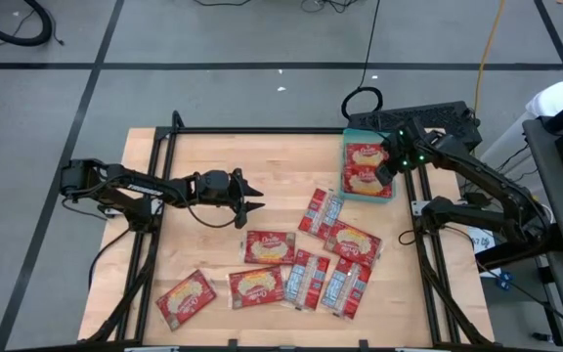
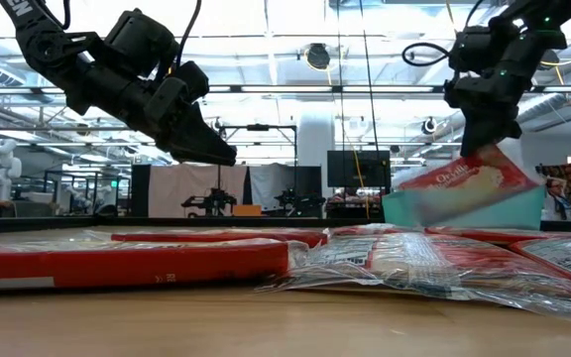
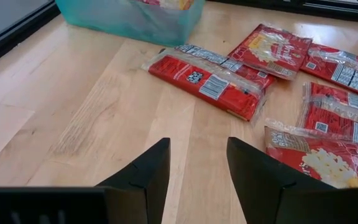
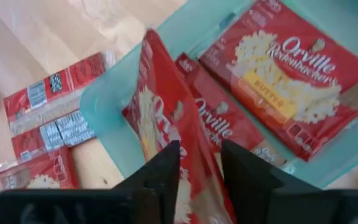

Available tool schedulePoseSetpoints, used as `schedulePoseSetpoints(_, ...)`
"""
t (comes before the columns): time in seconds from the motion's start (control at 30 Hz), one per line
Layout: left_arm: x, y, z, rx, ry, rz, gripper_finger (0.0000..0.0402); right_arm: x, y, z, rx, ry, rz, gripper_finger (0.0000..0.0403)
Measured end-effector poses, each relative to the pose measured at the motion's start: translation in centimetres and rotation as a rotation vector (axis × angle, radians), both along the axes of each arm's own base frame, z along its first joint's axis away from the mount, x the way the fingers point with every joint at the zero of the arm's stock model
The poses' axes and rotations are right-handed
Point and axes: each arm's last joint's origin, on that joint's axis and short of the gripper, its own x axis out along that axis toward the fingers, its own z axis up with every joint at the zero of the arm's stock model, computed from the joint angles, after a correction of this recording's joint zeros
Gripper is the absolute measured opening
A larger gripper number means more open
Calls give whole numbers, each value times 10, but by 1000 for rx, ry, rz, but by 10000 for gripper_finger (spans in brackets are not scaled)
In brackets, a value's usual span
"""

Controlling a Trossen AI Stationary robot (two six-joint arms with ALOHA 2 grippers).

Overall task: Sort popcorn bags into baskets
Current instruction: Put the red popcorn bag into the green bin

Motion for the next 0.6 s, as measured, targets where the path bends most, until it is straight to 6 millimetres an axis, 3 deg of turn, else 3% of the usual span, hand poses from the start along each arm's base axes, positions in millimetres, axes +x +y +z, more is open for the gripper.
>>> schedulePoseSetpoints(0.2, 0, 0, 0, 0, 0, 0, 159, -1, -3, 0, -73, 62, -44, 148)
schedulePoseSetpoints(0.4, 0, 0, 0, 0, 0, 0, 159, 3, -5, 2, -86, 32, -100, 153)
schedulePoseSetpoints(0.6, 0, 0, 0, 0, 0, 0, 159, 21, 2, -22, -84, -64, -93, 142)
